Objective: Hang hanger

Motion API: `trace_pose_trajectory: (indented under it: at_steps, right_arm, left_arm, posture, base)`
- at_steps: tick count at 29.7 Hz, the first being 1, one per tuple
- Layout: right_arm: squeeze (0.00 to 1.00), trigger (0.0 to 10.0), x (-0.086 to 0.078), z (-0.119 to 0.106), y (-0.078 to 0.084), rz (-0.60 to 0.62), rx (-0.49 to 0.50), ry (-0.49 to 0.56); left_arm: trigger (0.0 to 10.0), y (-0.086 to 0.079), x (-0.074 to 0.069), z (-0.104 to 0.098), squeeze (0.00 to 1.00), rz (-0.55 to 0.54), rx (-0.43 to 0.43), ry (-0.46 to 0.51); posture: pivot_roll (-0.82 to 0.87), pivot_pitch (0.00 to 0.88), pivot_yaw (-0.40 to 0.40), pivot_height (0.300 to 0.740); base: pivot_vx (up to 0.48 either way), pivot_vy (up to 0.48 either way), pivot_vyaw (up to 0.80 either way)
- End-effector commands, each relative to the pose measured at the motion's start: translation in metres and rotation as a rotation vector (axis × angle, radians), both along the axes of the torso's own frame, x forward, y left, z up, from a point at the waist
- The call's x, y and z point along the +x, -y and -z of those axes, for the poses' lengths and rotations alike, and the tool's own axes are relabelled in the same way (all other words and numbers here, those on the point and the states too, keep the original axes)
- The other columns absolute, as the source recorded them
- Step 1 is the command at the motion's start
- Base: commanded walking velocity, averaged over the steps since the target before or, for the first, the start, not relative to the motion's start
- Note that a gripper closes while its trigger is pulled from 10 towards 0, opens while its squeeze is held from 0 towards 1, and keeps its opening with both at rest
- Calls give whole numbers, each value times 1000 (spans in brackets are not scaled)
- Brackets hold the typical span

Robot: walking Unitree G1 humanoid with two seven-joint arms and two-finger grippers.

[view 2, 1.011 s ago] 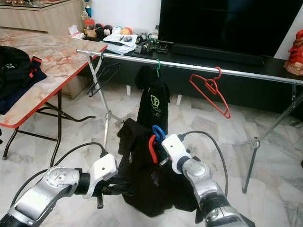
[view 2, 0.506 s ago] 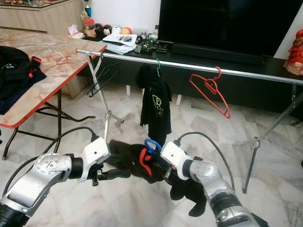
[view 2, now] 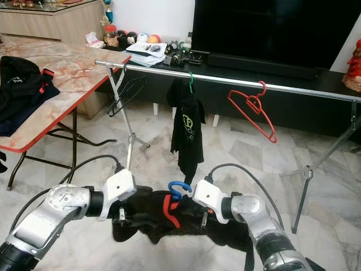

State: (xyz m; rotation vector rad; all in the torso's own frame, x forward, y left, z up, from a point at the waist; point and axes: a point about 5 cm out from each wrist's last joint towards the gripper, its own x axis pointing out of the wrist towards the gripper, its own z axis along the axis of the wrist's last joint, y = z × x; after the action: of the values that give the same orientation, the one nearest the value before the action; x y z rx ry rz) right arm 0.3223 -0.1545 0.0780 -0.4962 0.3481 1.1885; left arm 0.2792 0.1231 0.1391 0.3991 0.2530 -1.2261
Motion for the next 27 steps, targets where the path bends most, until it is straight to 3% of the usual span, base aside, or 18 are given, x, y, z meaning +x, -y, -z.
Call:
trace_pose_trajectory:
  at_steps: [1, 5, 6, 7, 21, 27]
  right_arm:
    - [0, 0, 2, -8, -4, -29, 21, 38]
    - [0, 0, 1, -9, -7, -54, 30, 39]
    - [0, 0, 1, -10, -9, -70, 37, 39]
    - [0, 0, 0, -12, -10, -85, 43, 38]
    - [0, 0, -7, -22, -12, -179, 84, 26]
    - [0, 0, -8, -24, -13, -188, 87, 27]
  left_arm:
    - [10000, 4, -1, -1, 1000, 38, -4, -9]
    - [10000, 5, -4, 1, 1000, 65, 10, -21]
    - [10000, 6, -5, 2, 357, 81, 24, -24]
    - [10000, 7, -6, 3, 0, 90, 33, -25]
    - [10000, 16, -4, 6, 0, 102, 42, -16]
    - [10000, 15, 3, 5, 0, 54, 38, 10]
  posture:
    - [168, 0, -27, 740]
    - [168, 0, -23, 740]
    - [166, 0, -21, 740]
    - [167, 4, -20, 740]
    - [158, 29, -18, 740]
    - [158, 30, -19, 740]
  base:
    - [0, 0, 0]
    - [0, 0, 0]
    - [0, 0, 0]
    - [0, 0, 0]
    - [0, 0, 0]
    - [0, 0, 0]
